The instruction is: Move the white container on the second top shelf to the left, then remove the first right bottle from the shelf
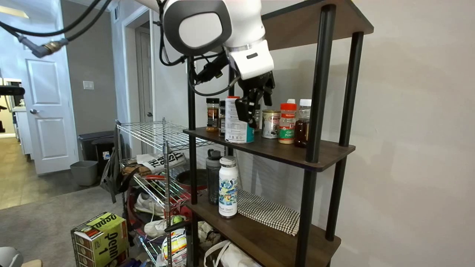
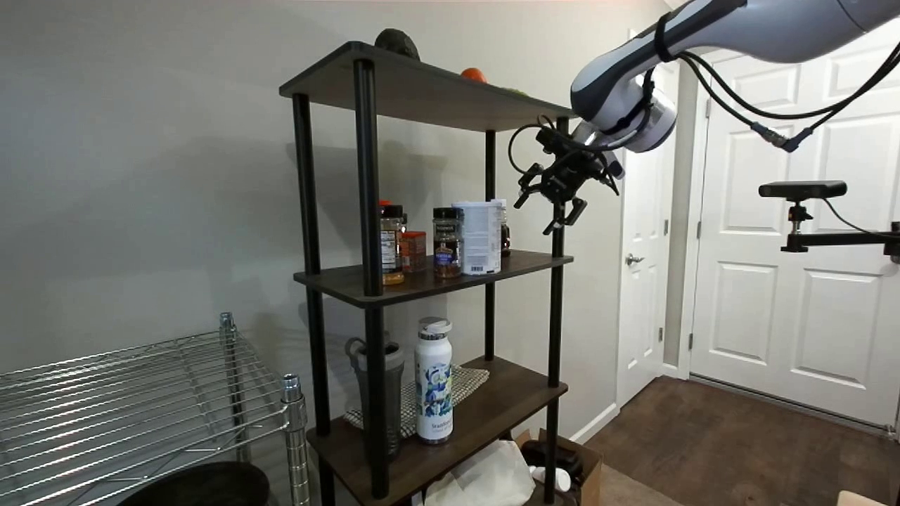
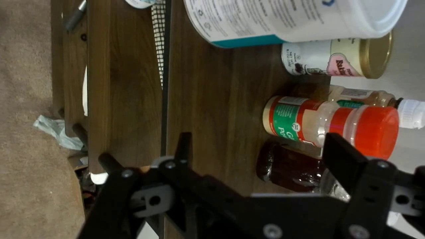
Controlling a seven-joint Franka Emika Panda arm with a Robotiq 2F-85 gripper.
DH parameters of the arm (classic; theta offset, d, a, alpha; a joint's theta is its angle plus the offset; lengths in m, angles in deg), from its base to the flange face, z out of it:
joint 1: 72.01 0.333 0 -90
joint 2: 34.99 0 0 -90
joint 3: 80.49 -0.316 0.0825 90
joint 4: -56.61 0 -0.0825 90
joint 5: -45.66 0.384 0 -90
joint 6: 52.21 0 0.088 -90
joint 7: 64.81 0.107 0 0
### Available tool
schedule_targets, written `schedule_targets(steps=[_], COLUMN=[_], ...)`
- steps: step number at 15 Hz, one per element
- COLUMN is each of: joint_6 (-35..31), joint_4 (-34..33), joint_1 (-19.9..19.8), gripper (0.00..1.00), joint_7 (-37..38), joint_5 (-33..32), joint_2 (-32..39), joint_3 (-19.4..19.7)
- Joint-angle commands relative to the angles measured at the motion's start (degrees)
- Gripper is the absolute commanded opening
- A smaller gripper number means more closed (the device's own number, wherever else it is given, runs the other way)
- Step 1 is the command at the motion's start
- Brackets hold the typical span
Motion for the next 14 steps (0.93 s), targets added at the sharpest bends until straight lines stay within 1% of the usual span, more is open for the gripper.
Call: schedule_targets(steps=[1,7,14], joint_6=[3.22,6.73,8.72], joint_4=[1.31,1.26,2.32], joint_1=[-0.59,-1.29,-2.68], gripper=[1.0,1.0,1.0], joint_7=[-1.16,-0.28,1.81], joint_5=[8.08,18.47,26.38], joint_2=[-1.79,-1.1,-0.58], joint_3=[0.74,1.43,1.58])
